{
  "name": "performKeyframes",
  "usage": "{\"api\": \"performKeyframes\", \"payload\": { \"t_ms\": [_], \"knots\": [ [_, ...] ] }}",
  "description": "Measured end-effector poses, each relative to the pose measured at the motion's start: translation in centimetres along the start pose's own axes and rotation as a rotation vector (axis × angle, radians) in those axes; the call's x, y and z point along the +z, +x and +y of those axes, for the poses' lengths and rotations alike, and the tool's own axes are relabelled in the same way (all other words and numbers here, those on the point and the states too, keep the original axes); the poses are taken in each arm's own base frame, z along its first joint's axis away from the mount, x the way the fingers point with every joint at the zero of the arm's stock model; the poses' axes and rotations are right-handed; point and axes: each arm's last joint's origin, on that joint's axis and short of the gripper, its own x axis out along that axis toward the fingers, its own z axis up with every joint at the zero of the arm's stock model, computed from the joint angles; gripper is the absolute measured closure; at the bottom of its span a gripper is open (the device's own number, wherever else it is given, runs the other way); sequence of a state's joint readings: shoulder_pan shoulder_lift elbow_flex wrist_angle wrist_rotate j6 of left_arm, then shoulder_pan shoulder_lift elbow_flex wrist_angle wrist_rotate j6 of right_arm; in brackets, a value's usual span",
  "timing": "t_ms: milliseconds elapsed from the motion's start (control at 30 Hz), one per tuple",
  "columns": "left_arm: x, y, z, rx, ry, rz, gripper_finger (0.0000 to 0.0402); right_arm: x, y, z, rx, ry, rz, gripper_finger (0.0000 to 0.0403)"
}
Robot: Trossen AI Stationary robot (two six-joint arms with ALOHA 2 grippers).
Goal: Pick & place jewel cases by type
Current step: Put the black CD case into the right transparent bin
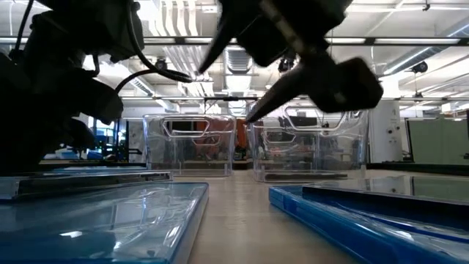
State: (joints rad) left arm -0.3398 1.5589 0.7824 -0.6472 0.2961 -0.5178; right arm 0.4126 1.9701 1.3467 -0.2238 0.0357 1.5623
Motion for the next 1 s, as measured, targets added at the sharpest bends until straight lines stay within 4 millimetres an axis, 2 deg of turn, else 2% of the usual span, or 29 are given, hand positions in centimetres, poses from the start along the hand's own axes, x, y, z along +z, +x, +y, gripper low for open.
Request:
{"api": "performKeyframes", "payload": {
  "t_ms": [133, 333, 500, 767, 1000],
  "knots": [
    [-0.1, -0.4, -0.2, -0.042, 0.019, -0.016, 0.0365, 0.3, 2.0, -0.3, -0.026, 0.042, -0.046, 0.0181],
    [0.4, -0.1, -0.9, -0.175, 0.020, -0.074, 0.0365, 1.4, 3.9, -0.2, -0.045, 0.076, -0.115, 0.0181],
    [0.5, 0.7, -0.8, -0.222, -0.011, -0.130, 0.0365, 2.3, 4.3, -0.1, -0.050, 0.090, -0.145, 0.0181],
    [0.3, 1.1, -0.5, -0.217, -0.027, -0.163, 0.0365, 2.5, 5.0, -1.0, -0.106, 0.090, -0.152, 0.0181],
    [0.5, 1.3, -0.5, -0.225, -0.040, -0.211, 0.0365, 2.7, 5.4, -0.9, -0.084, 0.045, -0.135, 0.0181]
  ]
}}
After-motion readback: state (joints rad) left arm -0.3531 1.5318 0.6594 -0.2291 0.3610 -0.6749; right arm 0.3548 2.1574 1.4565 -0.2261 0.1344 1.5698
